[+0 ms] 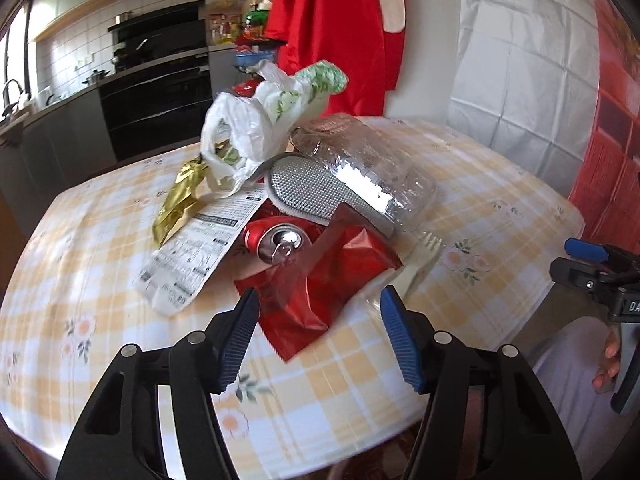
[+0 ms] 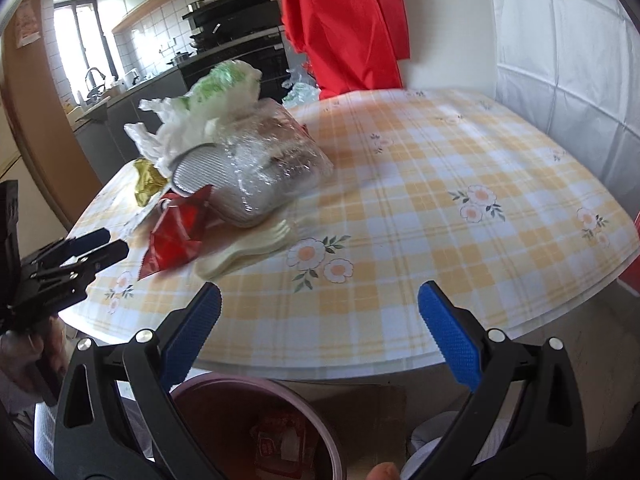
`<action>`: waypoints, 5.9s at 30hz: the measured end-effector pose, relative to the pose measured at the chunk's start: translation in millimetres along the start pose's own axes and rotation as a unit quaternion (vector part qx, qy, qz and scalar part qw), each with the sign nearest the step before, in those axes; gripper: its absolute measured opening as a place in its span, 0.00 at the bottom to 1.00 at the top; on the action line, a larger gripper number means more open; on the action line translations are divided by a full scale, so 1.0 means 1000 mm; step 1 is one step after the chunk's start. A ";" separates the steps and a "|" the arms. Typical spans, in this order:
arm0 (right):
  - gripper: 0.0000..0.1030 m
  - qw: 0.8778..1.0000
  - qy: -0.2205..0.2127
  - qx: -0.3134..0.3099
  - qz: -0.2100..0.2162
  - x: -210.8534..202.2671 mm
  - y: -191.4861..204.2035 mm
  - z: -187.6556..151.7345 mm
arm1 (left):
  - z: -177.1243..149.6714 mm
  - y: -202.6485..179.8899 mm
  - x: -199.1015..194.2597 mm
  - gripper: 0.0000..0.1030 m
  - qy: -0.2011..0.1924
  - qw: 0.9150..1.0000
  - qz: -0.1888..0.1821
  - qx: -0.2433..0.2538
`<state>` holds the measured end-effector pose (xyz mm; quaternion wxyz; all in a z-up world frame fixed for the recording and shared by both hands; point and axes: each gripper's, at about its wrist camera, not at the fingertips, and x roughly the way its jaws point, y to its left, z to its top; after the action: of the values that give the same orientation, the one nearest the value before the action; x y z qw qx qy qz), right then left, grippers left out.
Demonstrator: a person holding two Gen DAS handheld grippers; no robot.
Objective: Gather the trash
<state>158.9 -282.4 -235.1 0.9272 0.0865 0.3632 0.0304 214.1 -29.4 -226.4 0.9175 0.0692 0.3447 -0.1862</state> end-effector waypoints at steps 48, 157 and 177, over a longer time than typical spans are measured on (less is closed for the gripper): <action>0.72 0.989 0.114 -0.036 -0.082 0.116 0.049 0.019 | -0.066 0.048 -0.063 0.17 -0.040 0.976 0.000 -0.212; 0.94 0.991 -0.085 -0.091 0.039 -0.119 0.071 -0.022 | -0.091 0.007 -0.172 0.94 -0.080 0.965 0.140 -0.208; 0.94 0.998 -0.025 -0.059 0.022 -0.062 0.050 -0.028 | -0.097 0.018 -0.125 0.94 -0.023 0.970 0.135 -0.203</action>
<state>94.5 -236.3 -204.6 0.9386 0.0403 0.3352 0.0705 75.8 48.6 -217.5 0.9368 -0.0769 0.3411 0.0116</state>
